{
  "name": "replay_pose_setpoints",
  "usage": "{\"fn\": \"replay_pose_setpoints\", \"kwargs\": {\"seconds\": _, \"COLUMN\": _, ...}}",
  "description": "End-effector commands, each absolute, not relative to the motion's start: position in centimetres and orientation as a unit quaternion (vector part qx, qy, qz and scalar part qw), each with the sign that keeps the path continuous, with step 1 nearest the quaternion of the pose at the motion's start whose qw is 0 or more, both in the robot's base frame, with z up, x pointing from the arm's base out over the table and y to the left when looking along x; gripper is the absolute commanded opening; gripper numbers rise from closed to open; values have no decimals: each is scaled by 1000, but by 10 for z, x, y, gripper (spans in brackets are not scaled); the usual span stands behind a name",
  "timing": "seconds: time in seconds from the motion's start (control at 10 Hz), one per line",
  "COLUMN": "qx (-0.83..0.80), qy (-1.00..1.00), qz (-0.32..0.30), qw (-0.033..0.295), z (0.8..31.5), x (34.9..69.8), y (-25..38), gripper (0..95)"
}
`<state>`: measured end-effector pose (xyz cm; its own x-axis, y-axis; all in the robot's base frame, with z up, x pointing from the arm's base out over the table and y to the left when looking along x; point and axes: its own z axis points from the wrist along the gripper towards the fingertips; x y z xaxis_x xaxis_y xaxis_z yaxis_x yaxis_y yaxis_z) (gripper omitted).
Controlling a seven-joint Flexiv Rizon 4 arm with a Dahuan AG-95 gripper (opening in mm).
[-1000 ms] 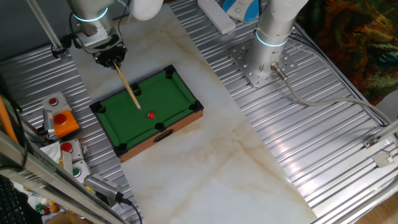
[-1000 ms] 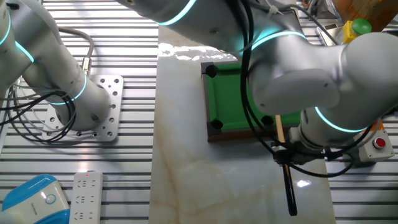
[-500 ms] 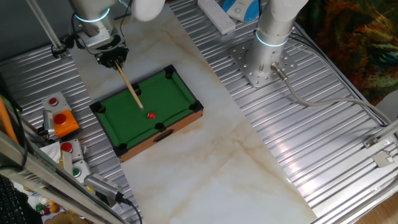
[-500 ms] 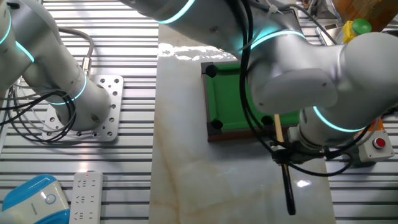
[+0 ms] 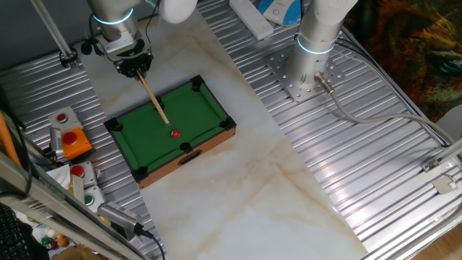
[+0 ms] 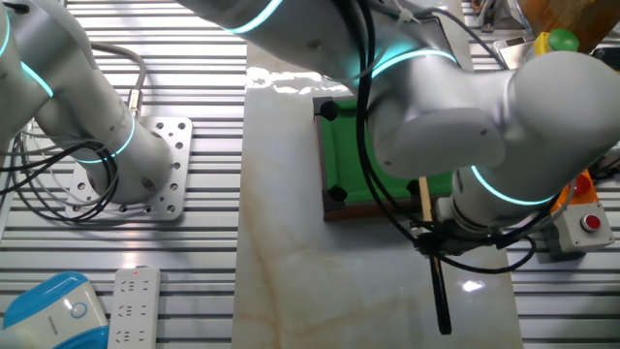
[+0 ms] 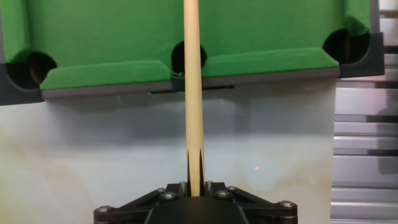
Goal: Hit the pool ball
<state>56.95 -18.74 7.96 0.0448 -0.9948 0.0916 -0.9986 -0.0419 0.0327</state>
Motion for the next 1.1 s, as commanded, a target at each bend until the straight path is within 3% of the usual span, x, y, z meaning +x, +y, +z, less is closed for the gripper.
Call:
{"fn": "replay_pose_setpoints", "kwargs": {"seconds": 0.1, "qx": 724, "qy": -687, "qz": 25, "qw": 58, "z": 81, "x": 568, "y": -188, "gripper": 0}}
{"fn": "replay_pose_setpoints", "kwargs": {"seconds": 1.1, "qx": 703, "qy": -704, "qz": 34, "qw": 98, "z": 99, "x": 561, "y": -196, "gripper": 0}}
